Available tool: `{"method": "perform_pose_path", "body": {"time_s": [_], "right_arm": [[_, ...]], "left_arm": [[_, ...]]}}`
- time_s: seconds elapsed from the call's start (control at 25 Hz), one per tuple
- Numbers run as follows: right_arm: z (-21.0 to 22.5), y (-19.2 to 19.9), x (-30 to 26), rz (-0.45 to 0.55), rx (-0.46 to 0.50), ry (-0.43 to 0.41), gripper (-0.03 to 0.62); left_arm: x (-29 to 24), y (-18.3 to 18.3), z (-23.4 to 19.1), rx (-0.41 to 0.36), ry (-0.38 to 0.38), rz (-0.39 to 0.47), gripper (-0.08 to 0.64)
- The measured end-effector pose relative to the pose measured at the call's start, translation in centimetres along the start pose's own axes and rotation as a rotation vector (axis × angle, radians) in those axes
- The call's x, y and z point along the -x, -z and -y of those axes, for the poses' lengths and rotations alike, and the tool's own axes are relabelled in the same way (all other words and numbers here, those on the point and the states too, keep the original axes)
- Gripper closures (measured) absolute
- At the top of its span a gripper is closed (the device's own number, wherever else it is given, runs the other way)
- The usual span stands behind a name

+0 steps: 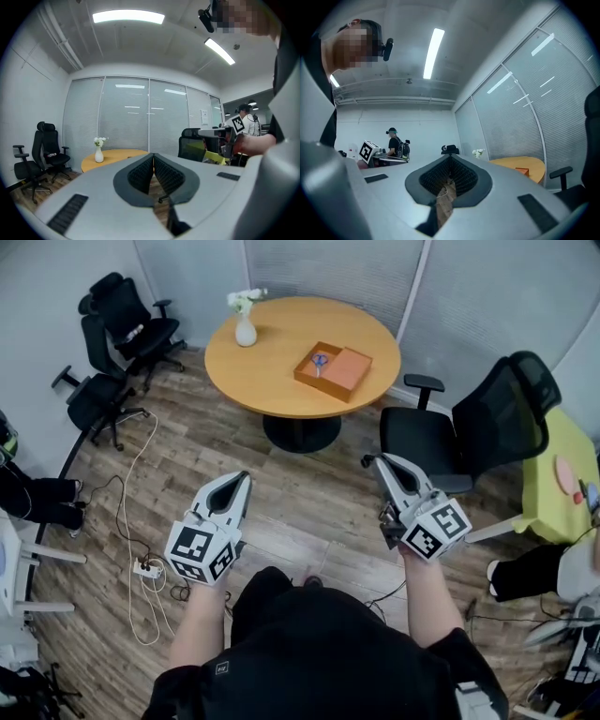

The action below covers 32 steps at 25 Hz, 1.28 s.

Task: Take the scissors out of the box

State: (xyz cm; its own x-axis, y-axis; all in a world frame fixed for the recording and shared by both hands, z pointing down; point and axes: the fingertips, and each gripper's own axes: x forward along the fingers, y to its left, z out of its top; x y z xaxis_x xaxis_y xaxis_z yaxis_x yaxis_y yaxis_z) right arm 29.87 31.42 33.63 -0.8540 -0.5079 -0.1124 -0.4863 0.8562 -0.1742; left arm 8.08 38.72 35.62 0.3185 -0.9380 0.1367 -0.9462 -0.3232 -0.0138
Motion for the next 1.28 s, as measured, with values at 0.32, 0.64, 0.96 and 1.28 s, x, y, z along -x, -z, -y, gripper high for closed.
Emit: {"method": "perform_pose_path", "body": {"time_s": [0.32, 0.64, 0.96, 1.28], "right_arm": [[1.9, 0.9, -1.6, -0.028, -0.03, -0.021, 0.555], [4.9, 2.7, -7.1, -0.076, -0.049, 0.005, 0.555], [7.2, 3.8, -18.0, -0.123, -0.047, 0.016, 0.555], [8.3, 2.6, -28.9, -0.136, -0.026, 0.033, 0.555]], "left_arm": [[-2.7, 1.0, -1.3, 0.039, -0.014, -0.003, 0.546], [-7.5, 2.3, -6.3, 0.067, 0.014, -0.025, 0.546], [-12.7, 2.5, -16.8, 0.085, 0.029, -0.024, 0.546], [-15.8, 1.0, -27.3, 0.092, 0.043, -0.004, 0.546]]}}
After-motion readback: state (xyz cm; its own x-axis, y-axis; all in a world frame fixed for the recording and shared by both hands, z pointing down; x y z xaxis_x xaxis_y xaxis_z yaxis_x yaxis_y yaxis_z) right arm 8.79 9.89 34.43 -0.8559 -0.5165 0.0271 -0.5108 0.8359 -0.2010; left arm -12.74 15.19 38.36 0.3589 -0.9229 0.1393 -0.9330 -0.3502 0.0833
